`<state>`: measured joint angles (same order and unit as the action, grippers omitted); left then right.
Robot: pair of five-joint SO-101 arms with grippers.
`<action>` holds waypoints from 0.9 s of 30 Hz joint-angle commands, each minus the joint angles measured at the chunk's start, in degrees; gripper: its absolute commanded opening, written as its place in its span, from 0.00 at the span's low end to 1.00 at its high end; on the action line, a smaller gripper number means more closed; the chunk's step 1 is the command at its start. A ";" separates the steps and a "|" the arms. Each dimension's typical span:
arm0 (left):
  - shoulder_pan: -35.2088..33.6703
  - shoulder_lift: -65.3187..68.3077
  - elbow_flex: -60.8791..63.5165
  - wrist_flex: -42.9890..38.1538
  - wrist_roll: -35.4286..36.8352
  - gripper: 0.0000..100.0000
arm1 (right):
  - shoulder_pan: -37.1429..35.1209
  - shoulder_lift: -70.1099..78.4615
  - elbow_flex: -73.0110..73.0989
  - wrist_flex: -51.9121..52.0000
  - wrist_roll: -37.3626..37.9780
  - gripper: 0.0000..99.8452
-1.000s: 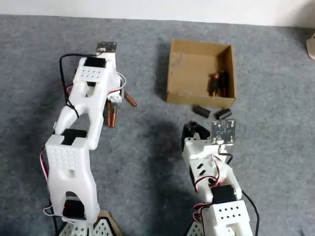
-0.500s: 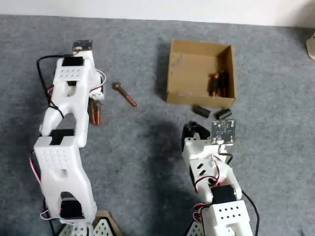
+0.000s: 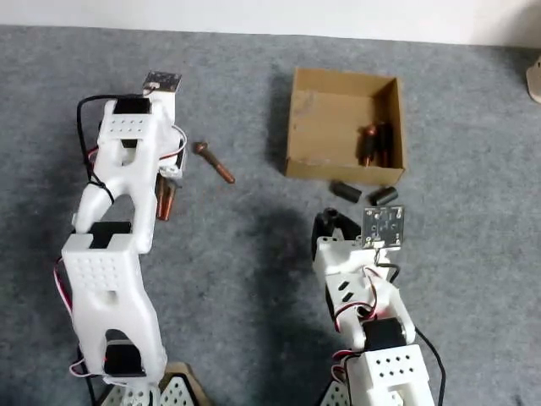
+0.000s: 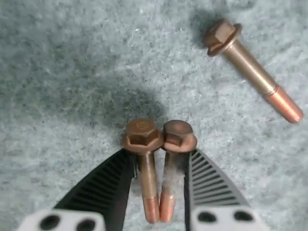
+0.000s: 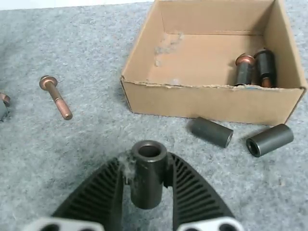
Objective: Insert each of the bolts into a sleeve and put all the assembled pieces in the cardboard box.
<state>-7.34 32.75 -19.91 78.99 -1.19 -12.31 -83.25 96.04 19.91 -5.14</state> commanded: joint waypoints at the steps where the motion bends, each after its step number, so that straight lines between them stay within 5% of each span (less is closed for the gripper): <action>1: 1.80 -3.65 -0.40 0.35 0.44 0.10 | 0.57 -0.92 6.81 -1.45 0.79 0.00; 27: -2.68 -3.56 -8.84 6.77 -1.41 0.13 | 0.57 -0.92 6.81 -1.45 0.88 0.00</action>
<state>-8.04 32.66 -27.82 85.49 -2.15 -12.31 -83.25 96.04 19.91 -5.14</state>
